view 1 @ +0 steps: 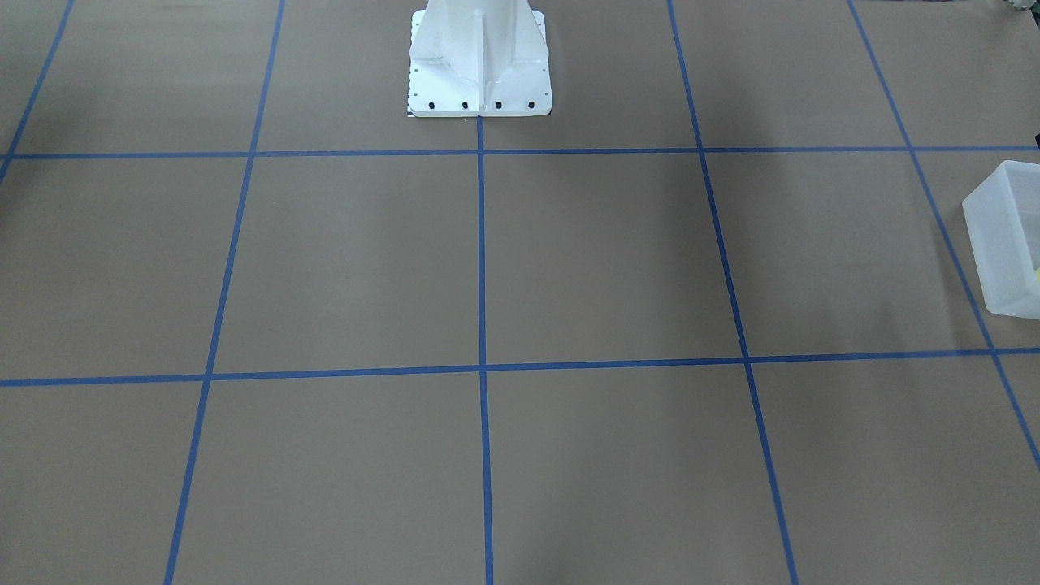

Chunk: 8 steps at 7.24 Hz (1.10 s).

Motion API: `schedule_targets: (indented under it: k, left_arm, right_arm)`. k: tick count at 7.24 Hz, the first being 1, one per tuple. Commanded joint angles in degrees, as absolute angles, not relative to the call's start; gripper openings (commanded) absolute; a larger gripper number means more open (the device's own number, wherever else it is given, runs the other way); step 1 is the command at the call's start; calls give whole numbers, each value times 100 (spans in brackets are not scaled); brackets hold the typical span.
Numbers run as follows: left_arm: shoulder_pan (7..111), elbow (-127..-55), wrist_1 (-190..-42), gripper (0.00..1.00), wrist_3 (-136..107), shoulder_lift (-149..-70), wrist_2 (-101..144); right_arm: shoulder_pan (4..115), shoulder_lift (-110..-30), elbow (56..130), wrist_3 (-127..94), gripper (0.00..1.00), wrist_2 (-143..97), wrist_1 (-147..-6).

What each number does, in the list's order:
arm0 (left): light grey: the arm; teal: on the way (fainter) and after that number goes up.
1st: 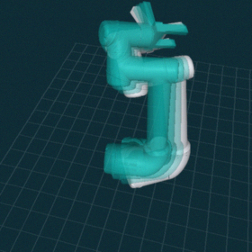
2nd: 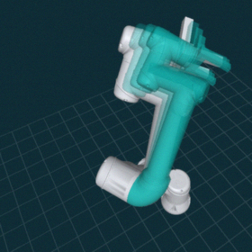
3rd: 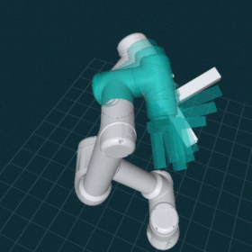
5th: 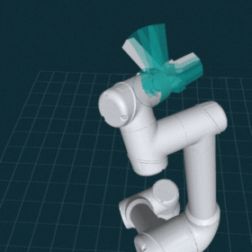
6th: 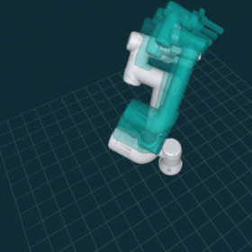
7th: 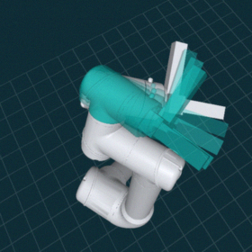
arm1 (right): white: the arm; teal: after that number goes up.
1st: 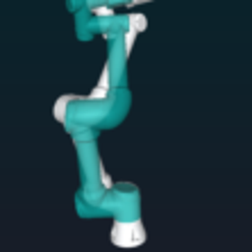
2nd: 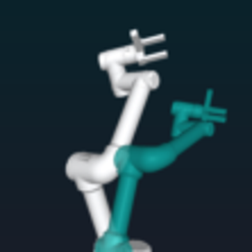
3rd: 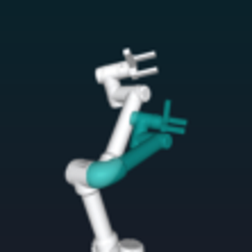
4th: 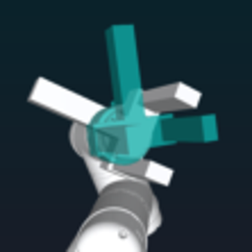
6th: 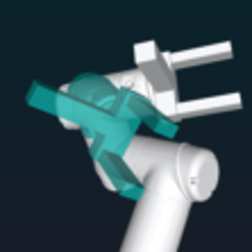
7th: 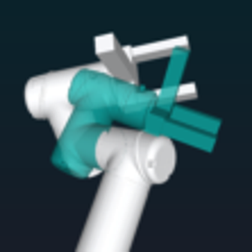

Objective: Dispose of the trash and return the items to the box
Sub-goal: 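Carry the purple cloth with the right gripper and drop it into the pink bin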

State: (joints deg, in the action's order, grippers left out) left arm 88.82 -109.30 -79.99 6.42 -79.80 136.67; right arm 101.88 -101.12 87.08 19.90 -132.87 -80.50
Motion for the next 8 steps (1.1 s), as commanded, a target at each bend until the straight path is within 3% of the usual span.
schedule_targets:
  k: [1, 3, 7, 8]
  left_arm:
    - [8886, -10934, -7998, 98, 642, -7972, 13658]
    - [8894, -10916, -7998, 98, 642, -7972, 13658]
    - [8895, -10925, -7998, 98, 642, -7963, 13658]
    - [8895, -10925, -7998, 98, 642, -7963, 13658]
  right_arm:
    - [10116, -10038, 8736, 1838, 83, -13306, -7963]
    - [9968, -9609, 8893, 761, 83, -13525, -7980]
    - [8870, -9676, 10254, -1674, 86, -13421, -8051]
    - [8772, -9755, 10353, -1679, 100, -13421, -8051]
